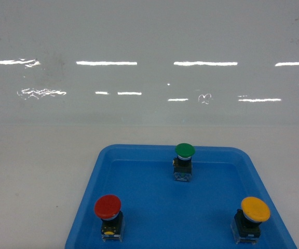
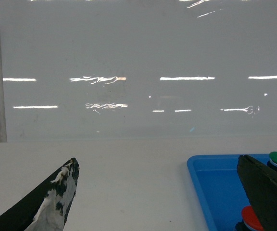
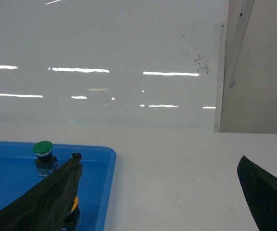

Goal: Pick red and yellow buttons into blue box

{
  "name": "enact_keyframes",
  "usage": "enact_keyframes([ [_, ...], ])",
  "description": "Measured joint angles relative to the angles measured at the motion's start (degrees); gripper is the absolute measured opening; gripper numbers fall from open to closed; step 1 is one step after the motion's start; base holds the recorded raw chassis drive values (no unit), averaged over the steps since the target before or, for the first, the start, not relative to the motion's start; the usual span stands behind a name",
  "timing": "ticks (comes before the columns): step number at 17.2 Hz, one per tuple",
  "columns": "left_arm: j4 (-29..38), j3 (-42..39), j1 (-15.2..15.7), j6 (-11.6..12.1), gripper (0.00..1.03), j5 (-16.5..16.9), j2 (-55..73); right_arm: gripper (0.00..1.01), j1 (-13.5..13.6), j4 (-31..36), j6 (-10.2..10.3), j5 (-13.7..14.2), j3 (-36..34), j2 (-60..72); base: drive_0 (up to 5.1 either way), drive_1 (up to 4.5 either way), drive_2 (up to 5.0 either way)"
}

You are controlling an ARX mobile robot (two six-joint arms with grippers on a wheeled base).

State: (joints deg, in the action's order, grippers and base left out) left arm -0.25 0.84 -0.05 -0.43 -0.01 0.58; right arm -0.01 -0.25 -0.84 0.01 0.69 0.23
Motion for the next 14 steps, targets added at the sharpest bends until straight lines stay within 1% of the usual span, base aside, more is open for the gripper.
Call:
enact_keyframes([
  [2, -0.04, 0.0, 0.0, 0.0, 0.98, 0.02, 0.0, 0.98, 0.0, 0.0, 0.0, 0.0, 0.0, 0.0, 0.0, 0.0, 0.0],
  [3, -0.7, 0.0, 0.31, -0.35, 0.98, 1.03, 0.0, 0.98, 0.0, 0.04, 0.0, -0.02, 0.0, 0.02, 0.0, 0.0, 0.0],
  [4, 0.57, -0.02, 0.22, -0.55, 0.98, 0.72, 0.24, 0.98, 0.0, 1.46, -0.17, -0.52, -0.02, 0.55, 0.0, 0.0, 0.0],
  [5, 3.23, -0.02, -0.07, -0.68, 0.98, 0.68, 1.46, 0.98, 0.17, 3.52, -0.24, -1.14, -0.02, 2.1, 0.0, 0.0, 0.0],
  [6, 6.73, -0.02, -1.51, -0.57, 0.98, 0.22, 5.35, 0.98, 0.96, 4.83, -0.24, -0.85, -0.02, 4.22, 0.0, 0.0, 0.0],
  [7, 11.21, 0.0, -2.47, -0.57, 0.98, 1.44, 10.88, 0.98, 2.32, 8.22, -0.24, -0.57, 0.02, 7.5, 0.0, 0.0, 0.0],
  [8, 15.61, 0.07, -2.93, -0.61, 0.98, 1.27, 15.89, 0.98, 3.5, 11.72, -0.2, 0.11, 0.07, 11.41, 0.0, 0.0, 0.0],
  [9, 20.35, 0.42, -4.2, -0.44, 0.98, 1.03, 22.29, 0.98, 4.59, 14.99, -0.22, 0.42, 0.13, 15.37, 0.0, 0.0, 0.0],
  [10, 23.47, 1.75, -5.6, -0.55, 0.98, 0.87, 27.96, 0.98, 5.6, 19.28, -0.15, 0.68, 0.61, 20.98, 0.0, 0.0, 0.0],
  [12, 28.5, 8.22, -9.94, 0.11, 0.98, 0.2, 41.9, 0.98, 7.65, 26.95, -0.17, 0.57, 3.41, 32.3, 0.0, 0.0, 0.0],
  [13, 30.14, 11.28, -12.0, 1.18, 0.98, -1.18, 48.52, 0.98, 8.33, 30.45, -0.13, -0.81, 5.79, 39.54, 0.0, 0.0, 0.0],
  [14, 32.0, 14.1, -13.68, 2.05, 0.98, -2.27, 55.04, 0.98, 8.83, 33.42, -0.02, -0.9, 7.41, 44.81, 0.0, 0.0, 0.0],
])
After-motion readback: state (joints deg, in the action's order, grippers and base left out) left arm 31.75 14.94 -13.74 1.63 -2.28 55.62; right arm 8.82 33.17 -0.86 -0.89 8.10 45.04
